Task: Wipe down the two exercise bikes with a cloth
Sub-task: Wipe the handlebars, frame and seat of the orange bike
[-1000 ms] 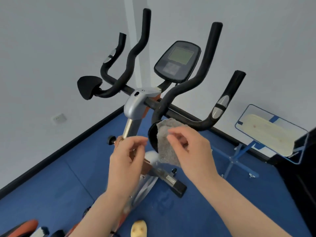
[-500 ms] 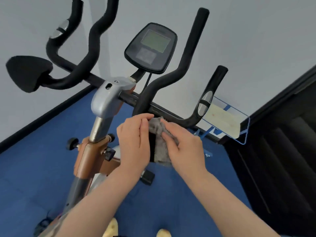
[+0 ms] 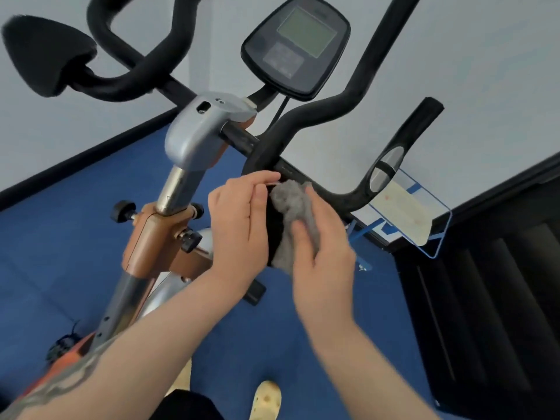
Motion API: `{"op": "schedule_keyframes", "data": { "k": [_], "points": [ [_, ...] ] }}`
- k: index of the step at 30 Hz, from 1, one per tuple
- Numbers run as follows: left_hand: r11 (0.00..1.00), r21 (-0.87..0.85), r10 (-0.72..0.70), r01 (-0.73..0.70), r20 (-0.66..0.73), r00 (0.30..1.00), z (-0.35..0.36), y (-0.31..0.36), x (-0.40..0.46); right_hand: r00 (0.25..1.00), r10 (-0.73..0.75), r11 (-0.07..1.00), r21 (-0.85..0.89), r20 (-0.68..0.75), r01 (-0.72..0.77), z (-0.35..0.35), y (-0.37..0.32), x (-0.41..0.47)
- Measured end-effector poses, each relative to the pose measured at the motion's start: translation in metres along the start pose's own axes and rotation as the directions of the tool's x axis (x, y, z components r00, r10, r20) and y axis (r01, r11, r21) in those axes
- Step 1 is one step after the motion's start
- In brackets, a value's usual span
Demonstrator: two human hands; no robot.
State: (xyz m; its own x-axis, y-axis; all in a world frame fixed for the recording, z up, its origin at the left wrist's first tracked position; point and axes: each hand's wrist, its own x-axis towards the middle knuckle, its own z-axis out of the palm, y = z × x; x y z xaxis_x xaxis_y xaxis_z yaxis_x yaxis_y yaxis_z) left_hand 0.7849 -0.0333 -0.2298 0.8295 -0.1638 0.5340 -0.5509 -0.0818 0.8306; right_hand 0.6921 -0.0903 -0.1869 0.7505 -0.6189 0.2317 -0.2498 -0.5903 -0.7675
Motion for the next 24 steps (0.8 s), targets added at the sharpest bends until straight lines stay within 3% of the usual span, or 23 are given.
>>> {"op": "schedule_keyframes", "data": {
  "k": [3,6,9,11,13,15,17,20,24],
  "points": [
    [1.0,-0.015,0.026,-0.026,0.0,1.0,0.001,-0.002,-0.001,0.996,-0.086,0.988,-0.123,0.022,0.088,0.001,0.001,-0.005],
    [1.0,-0.002,0.025,-0.025,-0.006,1.0,0.003,-0.003,-0.001,0.982,0.025,0.996,-0.088,0.19,-0.008,-0.015,0.009,0.035],
    [1.0,-0.009,0.026,-0.026,-0.035,0.999,0.003,-0.005,-0.001,0.997,0.077,0.988,0.134,0.006,-0.077,0.0,0.002,0.011],
    [0.998,-0.015,0.057,-0.058,-0.052,0.997,0.003,-0.006,-0.002,0.991,0.049,0.988,0.149,-0.121,-0.031,0.014,-0.005,-0.02],
    [0.998,-0.018,0.065,-0.066,-0.047,0.997,0.003,-0.006,-0.003,0.991,0.02,0.994,0.111,-0.135,-0.005,0.016,0.002,-0.017],
    [0.999,-0.012,0.047,-0.047,-0.031,0.998,0.003,-0.006,-0.002,0.997,0.05,0.994,0.096,-0.055,-0.045,0.01,0.008,0.004],
    [0.999,-0.001,0.037,-0.037,-0.027,0.999,0.003,-0.007,-0.001,0.996,0.074,0.983,0.171,-0.051,-0.064,0.008,0.01,0.013],
    [0.999,0.003,0.053,-0.053,0.004,0.999,0.001,-0.006,0.0,0.96,0.137,0.943,0.33,-0.246,-0.05,0.027,0.006,-0.005],
    [0.999,-0.016,0.047,-0.046,0.075,0.996,-0.004,-0.005,0.002,0.885,0.155,0.954,0.298,-0.439,-0.02,0.053,-0.001,-0.024]
  ]
}}
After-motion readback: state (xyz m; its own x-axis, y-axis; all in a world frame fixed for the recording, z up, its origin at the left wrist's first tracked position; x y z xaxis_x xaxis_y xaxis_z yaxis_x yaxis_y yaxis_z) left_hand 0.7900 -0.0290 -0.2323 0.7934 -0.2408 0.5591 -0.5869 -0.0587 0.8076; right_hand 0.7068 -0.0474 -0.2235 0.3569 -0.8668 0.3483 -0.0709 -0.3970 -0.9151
